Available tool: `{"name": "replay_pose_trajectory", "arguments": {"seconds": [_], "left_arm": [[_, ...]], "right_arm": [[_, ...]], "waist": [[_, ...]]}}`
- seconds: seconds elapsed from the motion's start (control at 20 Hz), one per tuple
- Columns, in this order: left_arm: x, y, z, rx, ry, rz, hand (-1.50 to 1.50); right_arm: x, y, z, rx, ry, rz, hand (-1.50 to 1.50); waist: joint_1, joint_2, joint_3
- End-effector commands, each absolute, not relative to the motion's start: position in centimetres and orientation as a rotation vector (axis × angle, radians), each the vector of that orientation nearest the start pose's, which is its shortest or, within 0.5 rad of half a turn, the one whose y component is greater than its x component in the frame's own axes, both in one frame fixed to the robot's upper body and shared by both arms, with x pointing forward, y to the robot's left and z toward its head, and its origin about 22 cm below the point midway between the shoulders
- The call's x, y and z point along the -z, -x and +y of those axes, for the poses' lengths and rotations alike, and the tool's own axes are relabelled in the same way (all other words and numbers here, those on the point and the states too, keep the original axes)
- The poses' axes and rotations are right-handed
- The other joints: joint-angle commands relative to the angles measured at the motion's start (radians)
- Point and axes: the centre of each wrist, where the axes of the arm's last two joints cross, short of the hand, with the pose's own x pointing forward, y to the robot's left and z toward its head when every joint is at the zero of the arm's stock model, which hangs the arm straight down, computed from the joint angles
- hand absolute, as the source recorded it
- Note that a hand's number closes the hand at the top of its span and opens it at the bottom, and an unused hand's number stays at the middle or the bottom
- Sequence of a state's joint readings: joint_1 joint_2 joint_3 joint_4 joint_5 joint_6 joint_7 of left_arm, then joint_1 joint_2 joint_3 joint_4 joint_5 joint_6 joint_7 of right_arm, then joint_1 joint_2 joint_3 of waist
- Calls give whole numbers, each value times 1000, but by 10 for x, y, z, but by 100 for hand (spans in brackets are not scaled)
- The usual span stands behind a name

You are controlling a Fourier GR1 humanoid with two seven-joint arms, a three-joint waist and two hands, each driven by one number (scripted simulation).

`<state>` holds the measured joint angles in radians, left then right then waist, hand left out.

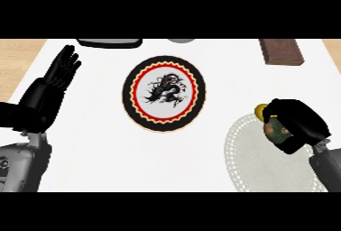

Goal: Pick the squash from the placemat and place it in the plate

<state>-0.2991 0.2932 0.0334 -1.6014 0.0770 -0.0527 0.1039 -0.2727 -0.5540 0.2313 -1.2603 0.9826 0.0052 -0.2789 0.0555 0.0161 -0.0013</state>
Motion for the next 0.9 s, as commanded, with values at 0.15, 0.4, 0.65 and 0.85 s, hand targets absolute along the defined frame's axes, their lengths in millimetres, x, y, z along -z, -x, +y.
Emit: {"name": "replay_pose_trajectory", "arguments": {"seconds": [0.15,0.4,0.65,0.85], "left_arm": [[-121,-310,250,338,-38,-1810,0],[-120,-313,252,322,-28,-1803,0],[-122,-313,258,297,-50,-1806,0],[-123,-311,254,299,-68,-1779,0]], "right_arm": [[-109,-376,-356,-1460,953,-1470,150],[-130,-403,-359,-1431,725,-1660,150],[-141,-424,-337,-1333,428,-1943,150],[-157,-437,-335,-1287,173,-2029,150]], "waist": [[96,34,10],[73,24,7],[56,16,6],[23,4,4]]}}
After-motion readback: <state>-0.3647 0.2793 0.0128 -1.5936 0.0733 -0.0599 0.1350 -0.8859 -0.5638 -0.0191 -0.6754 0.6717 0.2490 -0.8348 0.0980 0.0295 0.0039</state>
